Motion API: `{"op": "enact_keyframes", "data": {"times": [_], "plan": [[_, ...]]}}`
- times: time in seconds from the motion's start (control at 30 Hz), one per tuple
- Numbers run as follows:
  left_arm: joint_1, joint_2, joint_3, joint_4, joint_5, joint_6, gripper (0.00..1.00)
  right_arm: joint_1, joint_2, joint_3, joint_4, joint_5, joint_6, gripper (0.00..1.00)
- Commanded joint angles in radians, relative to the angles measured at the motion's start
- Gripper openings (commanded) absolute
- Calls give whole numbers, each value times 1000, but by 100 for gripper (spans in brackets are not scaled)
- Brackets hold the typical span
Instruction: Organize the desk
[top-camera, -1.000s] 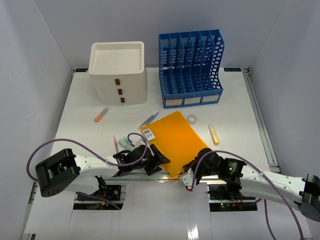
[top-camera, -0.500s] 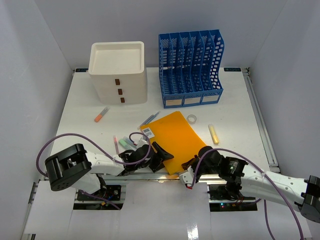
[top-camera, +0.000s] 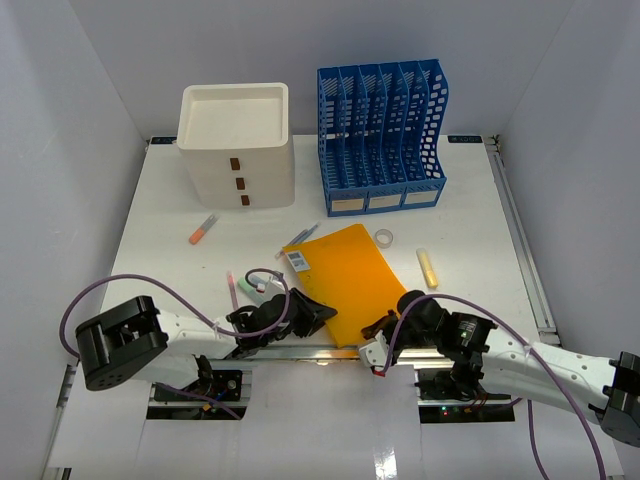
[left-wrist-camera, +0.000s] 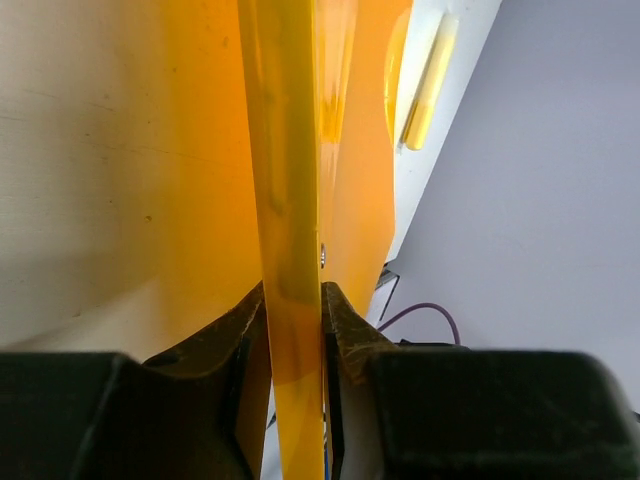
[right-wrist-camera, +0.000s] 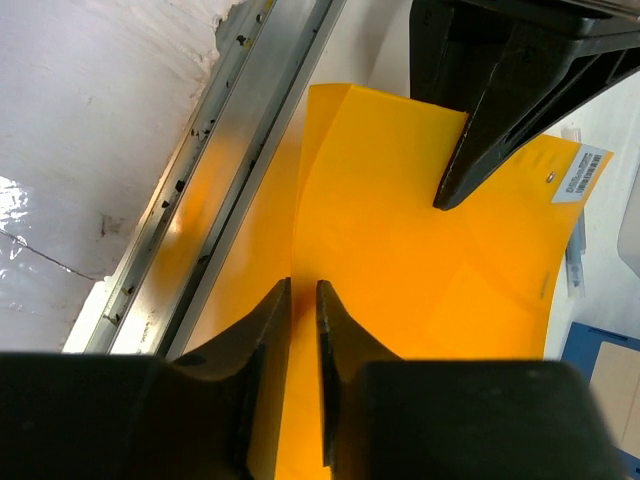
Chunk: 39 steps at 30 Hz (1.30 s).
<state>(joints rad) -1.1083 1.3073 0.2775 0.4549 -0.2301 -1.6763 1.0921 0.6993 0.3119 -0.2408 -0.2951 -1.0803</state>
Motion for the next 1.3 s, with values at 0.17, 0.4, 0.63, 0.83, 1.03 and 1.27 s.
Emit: {"op": "enact_keyframes", "data": {"times": [0.17, 0.4, 0.63, 0.83, 1.03, 1.27], "plan": [[1, -74, 5, 16, -24, 151, 0, -48, 0, 141, -129, -82, 60, 42], [-11, -122, 58, -112, 28, 291, 0, -120, 9, 305, -160, -21, 137, 57], [-19, -237, 99, -266, 5, 511, 0, -326, 135, 454, -84, -61, 323, 67], [-24, -323, 110, -331, -7, 658, 0, -709, 351, 613, -66, -399, 569, 77], [-42, -358, 134, -351, 14, 836, 0, -785, 454, 651, -44, -564, 763, 87], [-47, -444, 129, -398, -17, 900, 0, -842, 505, 643, 6, -753, 773, 97]]}}
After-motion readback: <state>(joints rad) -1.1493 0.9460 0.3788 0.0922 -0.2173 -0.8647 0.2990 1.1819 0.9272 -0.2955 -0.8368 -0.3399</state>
